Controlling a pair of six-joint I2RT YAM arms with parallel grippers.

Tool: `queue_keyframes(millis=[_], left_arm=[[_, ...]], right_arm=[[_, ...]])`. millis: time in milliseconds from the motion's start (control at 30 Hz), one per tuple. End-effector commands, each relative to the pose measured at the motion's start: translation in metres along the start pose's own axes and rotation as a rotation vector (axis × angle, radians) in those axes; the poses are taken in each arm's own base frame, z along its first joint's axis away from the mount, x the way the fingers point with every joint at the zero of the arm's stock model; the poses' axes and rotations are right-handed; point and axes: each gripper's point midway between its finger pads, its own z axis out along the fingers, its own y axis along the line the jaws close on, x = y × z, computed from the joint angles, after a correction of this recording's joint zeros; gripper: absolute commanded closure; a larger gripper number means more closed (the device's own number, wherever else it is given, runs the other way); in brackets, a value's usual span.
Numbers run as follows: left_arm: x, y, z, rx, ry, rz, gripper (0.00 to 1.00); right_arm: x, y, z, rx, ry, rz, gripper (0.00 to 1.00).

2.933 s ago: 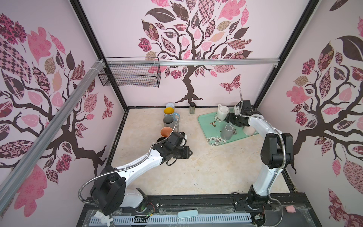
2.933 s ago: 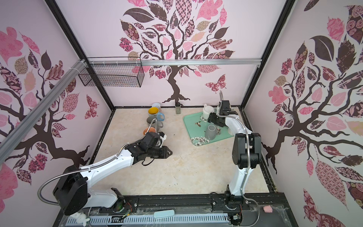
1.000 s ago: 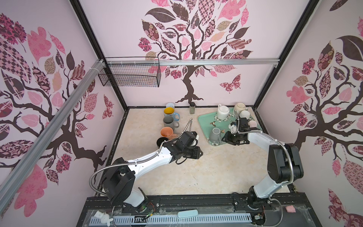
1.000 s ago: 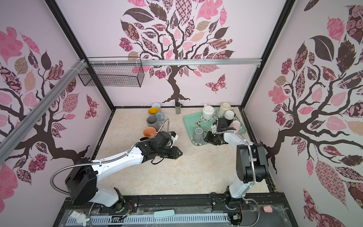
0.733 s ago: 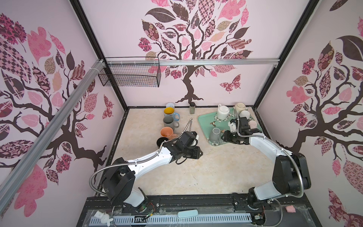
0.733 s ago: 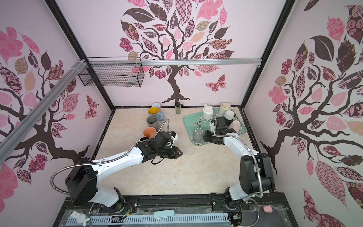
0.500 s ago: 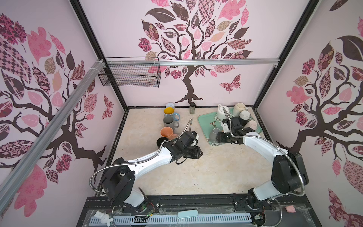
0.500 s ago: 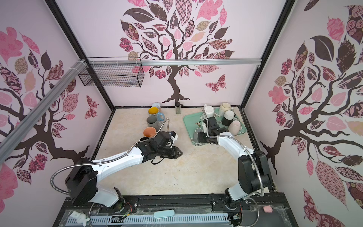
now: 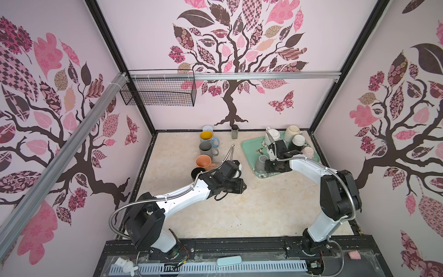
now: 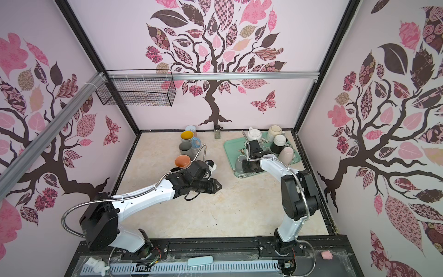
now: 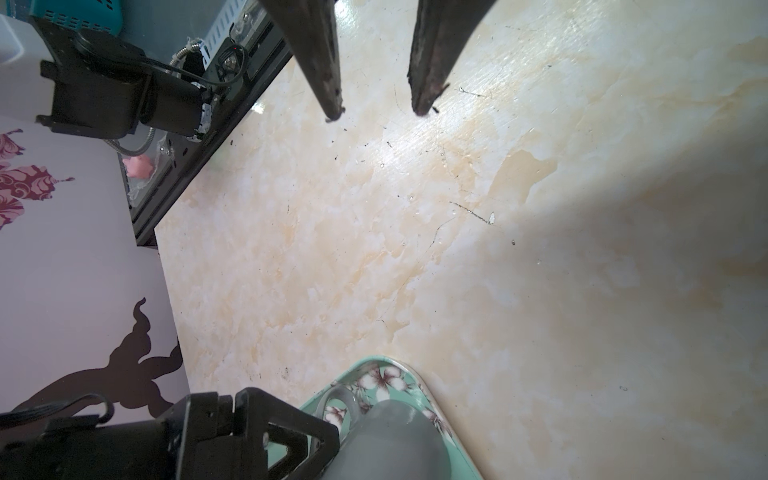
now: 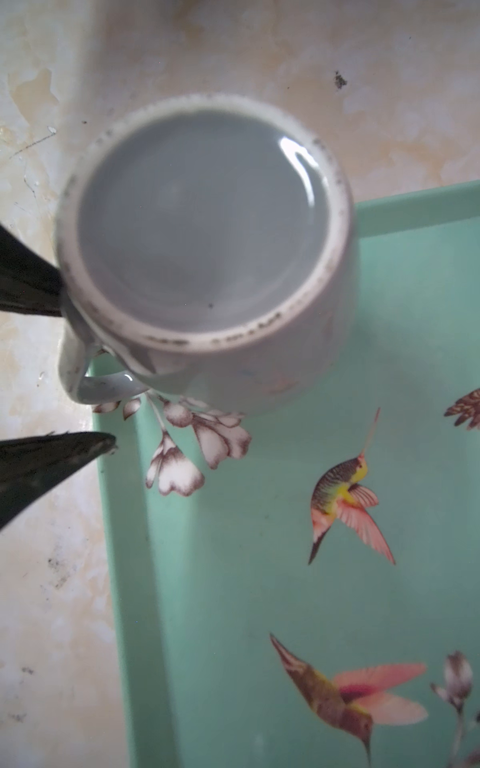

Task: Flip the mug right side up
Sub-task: 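Lift the grey mug off the tray with the right while the left moves toward it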

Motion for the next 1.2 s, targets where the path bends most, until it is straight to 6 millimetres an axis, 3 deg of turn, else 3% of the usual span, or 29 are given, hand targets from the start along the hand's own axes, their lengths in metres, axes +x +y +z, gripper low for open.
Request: queue_keyframes(millis=[0, 200, 333, 533, 867, 1167], left_arm=[[-0.006, 0.002, -0.002, -0.015, -0.019, 0.014, 0.69], [-0.009, 0.005, 0.000, -0.017, -0.016, 0.009, 0.69], [-0.010, 0.007, 0.001, -0.021, -0.013, 0.006, 0.69], [-0.020, 0.006, -0.009, -0.020, -0.051, 0.025, 0.69], [-0.047, 0.023, -0.048, -0.045, -0.178, 0.029, 0.69], [-0.073, 0.042, -0.091, -0.075, -0.321, 0.020, 0.61]], right_arm=[[-0.012, 0.001, 0.002, 0.014, -0.010, -0.033, 0.59], [-0.016, 0.000, 0.012, 0.028, 0.005, -0.047, 0.63], [-0.019, 0.001, 0.014, 0.033, 0.002, -0.055, 0.74], [-0.028, 0.005, 0.001, 0.012, -0.060, -0.070, 0.88], [-0.048, 0.015, -0.038, -0.051, -0.235, -0.044, 1.00], [-0.076, 0.052, -0.100, -0.307, -0.489, 0.052, 1.00]])
